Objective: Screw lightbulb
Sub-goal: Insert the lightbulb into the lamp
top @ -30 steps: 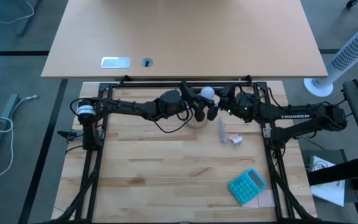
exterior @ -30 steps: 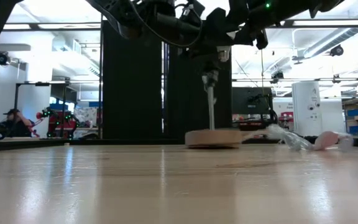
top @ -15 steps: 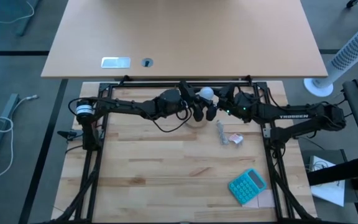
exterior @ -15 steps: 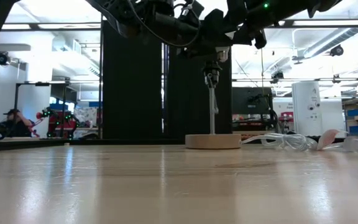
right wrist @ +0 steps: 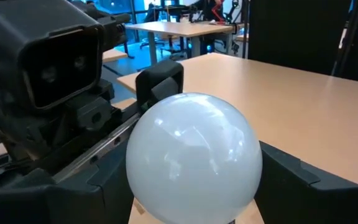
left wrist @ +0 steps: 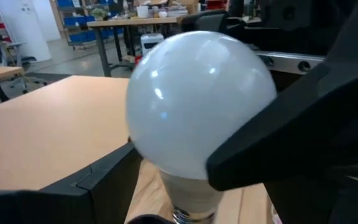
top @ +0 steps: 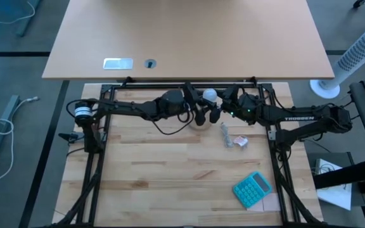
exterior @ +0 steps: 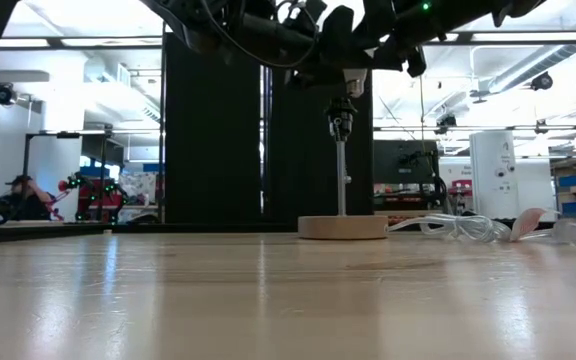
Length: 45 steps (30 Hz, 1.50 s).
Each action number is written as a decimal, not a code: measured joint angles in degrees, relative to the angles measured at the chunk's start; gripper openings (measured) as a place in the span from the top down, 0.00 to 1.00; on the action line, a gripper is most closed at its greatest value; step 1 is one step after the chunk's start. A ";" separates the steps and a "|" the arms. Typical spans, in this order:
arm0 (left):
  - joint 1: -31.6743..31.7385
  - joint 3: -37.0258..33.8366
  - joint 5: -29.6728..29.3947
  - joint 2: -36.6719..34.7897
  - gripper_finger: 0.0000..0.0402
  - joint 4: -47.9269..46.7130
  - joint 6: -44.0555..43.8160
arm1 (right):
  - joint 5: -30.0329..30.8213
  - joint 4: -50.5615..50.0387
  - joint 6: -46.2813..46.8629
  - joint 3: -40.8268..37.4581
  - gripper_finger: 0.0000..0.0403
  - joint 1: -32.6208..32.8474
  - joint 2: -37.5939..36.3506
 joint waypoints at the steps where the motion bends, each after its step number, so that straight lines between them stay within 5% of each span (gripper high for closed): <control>1: -0.03 0.01 0.07 -0.04 0.24 -0.64 -0.01 | 0.00 -0.03 0.00 0.00 0.38 0.00 -0.09; 20: -0.19 -0.97 -0.66 -7.30 0.24 -16.84 -1.90 | 0.15 -0.43 3.96 0.07 0.39 -0.04 -6.95; 37: -1.24 -14.24 -0.14 -33.47 0.24 -37.00 -19.34 | 0.59 -4.33 9.50 0.09 0.39 -0.02 -7.61; 45: -0.95 -15.10 0.02 -37.52 0.24 -36.55 -20.86 | 0.61 -5.66 9.07 0.11 0.39 -0.02 -7.55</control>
